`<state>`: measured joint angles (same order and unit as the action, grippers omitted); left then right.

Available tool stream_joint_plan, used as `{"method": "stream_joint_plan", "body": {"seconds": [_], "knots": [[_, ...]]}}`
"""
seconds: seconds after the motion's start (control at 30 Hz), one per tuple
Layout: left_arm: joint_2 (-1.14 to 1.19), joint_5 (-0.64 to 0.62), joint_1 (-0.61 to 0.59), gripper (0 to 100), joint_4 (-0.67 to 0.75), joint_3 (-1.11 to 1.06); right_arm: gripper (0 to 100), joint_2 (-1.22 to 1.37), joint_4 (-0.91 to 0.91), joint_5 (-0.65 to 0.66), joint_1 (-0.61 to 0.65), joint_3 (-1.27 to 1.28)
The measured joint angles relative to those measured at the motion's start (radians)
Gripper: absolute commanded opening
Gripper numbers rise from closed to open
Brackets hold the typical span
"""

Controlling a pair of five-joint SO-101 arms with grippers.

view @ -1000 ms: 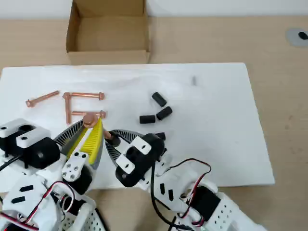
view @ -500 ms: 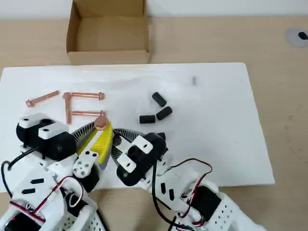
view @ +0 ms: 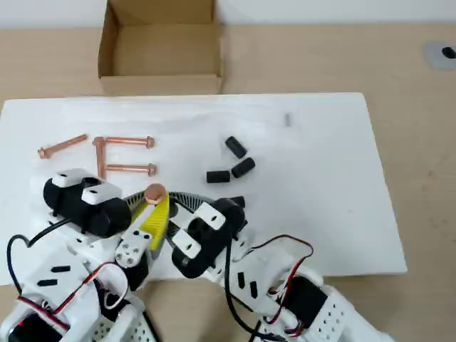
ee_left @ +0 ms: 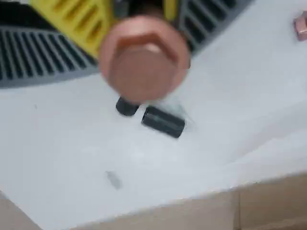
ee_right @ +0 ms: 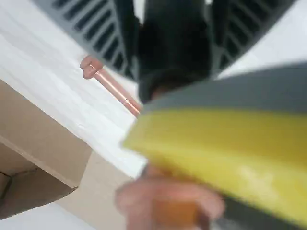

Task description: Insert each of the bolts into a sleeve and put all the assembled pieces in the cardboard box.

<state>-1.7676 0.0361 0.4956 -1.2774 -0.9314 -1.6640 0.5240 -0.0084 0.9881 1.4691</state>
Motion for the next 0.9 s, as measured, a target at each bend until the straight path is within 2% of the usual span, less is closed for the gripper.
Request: {"method": "stream_joint_plan", "body": {"seconds": [0.23, 0.37, 0.53, 0.73, 0.9], "knots": [[0.006, -0.04, -0.005, 13, -0.153, 0.031, 1.0, 0.0, 0.002, 0.002, -0.005, 0.0], [0.003, -0.04, -0.087, 19, -0.198, 0.057, 1.0, 0.002, 0.002, 0.002, 0.0, 0.002], [0.023, -0.032, -0.195, 19, -0.262, 0.124, 1.0, 0.002, 0.002, 0.002, -0.005, 0.002], [0.167, -0.032, -0.252, 19, -0.275, 0.347, 1.0, 0.031, 0.002, 0.002, -0.068, -0.029], [0.33, -0.098, -0.285, 19, -0.275, 0.543, 1.0, 0.232, 0.002, 0.002, -0.157, -0.235]]}}
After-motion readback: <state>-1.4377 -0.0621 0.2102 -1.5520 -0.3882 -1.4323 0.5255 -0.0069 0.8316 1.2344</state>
